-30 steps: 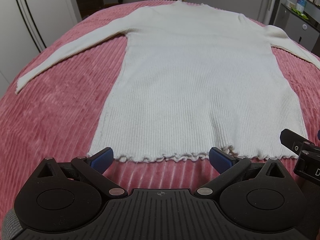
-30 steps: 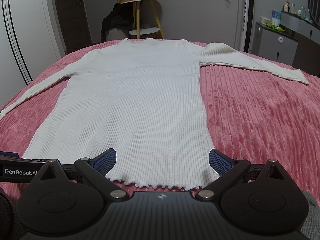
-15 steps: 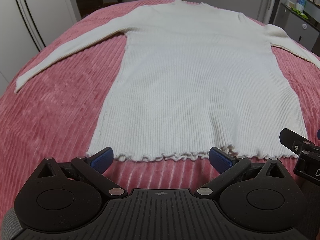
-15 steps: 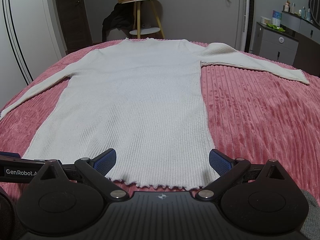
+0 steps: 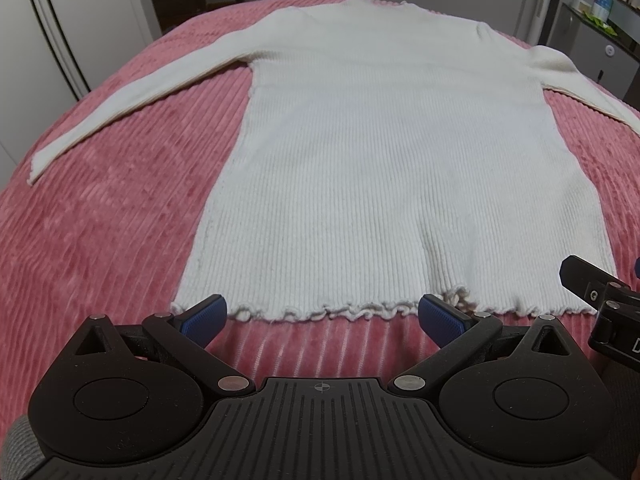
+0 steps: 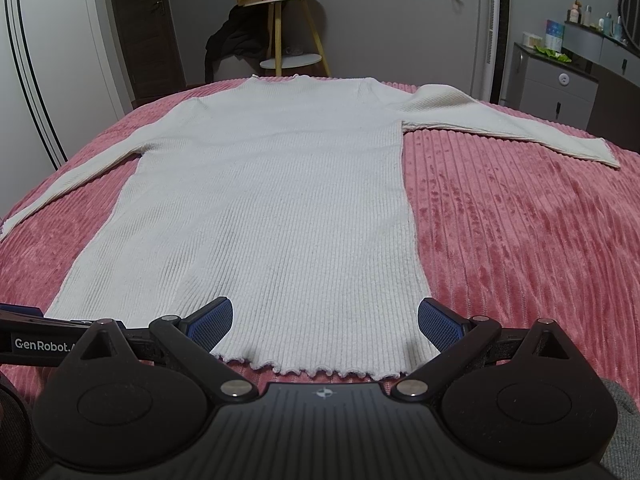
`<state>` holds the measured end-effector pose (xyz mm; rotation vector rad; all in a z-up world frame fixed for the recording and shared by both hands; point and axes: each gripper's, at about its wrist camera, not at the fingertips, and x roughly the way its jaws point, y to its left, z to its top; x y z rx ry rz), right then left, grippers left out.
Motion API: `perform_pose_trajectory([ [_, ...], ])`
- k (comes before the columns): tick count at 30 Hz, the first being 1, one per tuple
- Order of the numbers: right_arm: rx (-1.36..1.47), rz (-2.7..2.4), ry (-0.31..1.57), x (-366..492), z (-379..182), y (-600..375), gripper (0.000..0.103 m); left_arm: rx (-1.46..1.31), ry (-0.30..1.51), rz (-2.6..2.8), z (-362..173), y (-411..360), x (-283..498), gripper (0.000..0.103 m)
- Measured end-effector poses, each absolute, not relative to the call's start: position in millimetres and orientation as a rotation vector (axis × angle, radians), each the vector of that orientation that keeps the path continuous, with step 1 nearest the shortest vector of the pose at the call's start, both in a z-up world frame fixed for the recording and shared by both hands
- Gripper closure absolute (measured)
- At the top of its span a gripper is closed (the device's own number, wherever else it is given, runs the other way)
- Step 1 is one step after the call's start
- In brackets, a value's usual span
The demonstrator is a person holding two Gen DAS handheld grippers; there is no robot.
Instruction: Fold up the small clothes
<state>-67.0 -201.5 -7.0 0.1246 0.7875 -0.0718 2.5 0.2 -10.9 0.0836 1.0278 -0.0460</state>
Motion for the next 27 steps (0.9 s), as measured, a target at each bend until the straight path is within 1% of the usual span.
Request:
perform_pose_trajectory([
  [27,0.135,-0.063,0.792,-67.3,-8.2,-199.7,0.004,0.086,1.04,-0.045,-11.4,0.2,5.8,0.0],
])
